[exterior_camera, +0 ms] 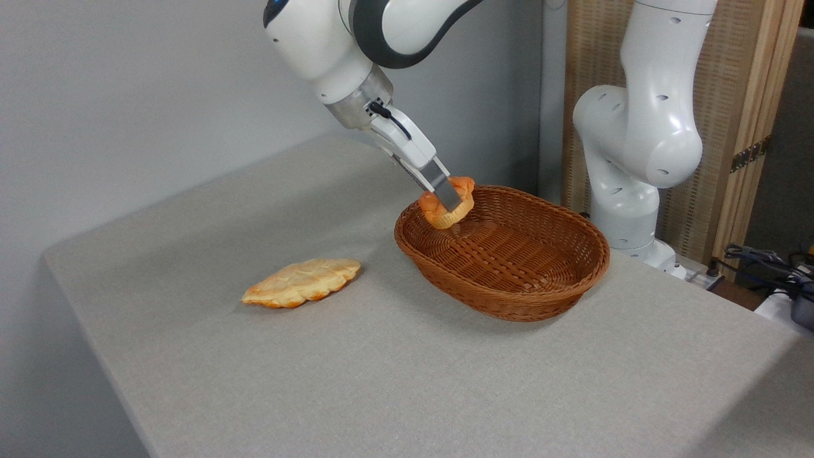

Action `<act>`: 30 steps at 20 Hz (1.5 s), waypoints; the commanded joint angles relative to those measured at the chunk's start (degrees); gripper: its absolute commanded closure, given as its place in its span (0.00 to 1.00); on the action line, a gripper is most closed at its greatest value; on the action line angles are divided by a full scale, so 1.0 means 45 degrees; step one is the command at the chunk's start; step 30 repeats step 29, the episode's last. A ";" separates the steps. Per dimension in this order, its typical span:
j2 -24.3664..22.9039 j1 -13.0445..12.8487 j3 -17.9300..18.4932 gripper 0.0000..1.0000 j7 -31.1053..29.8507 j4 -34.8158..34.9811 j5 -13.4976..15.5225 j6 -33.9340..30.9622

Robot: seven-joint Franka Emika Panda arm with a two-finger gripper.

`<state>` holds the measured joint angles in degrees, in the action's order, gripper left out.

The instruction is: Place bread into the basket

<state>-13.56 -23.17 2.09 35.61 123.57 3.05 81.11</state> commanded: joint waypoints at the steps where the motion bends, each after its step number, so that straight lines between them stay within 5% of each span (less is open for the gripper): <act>1: -0.0132 -0.0396 0.0141 0.00 0.0074 0.0390 0.0124 0.0431; 7: -0.0092 -0.0437 0.0122 0.00 0.0035 0.0236 0.0046 0.0977; 10: -0.0190 -0.0437 0.0122 0.00 -0.0004 -0.1089 0.0007 0.1193; 16: -0.0248 -0.0223 0.0336 0.00 -0.0063 -0.2808 -0.0072 0.3594; 26: 0.1897 0.1593 0.0843 0.00 0.0113 -0.6344 0.0259 0.3578; 30: 0.2036 0.1692 0.0883 0.00 0.0054 -0.6523 0.0866 0.3615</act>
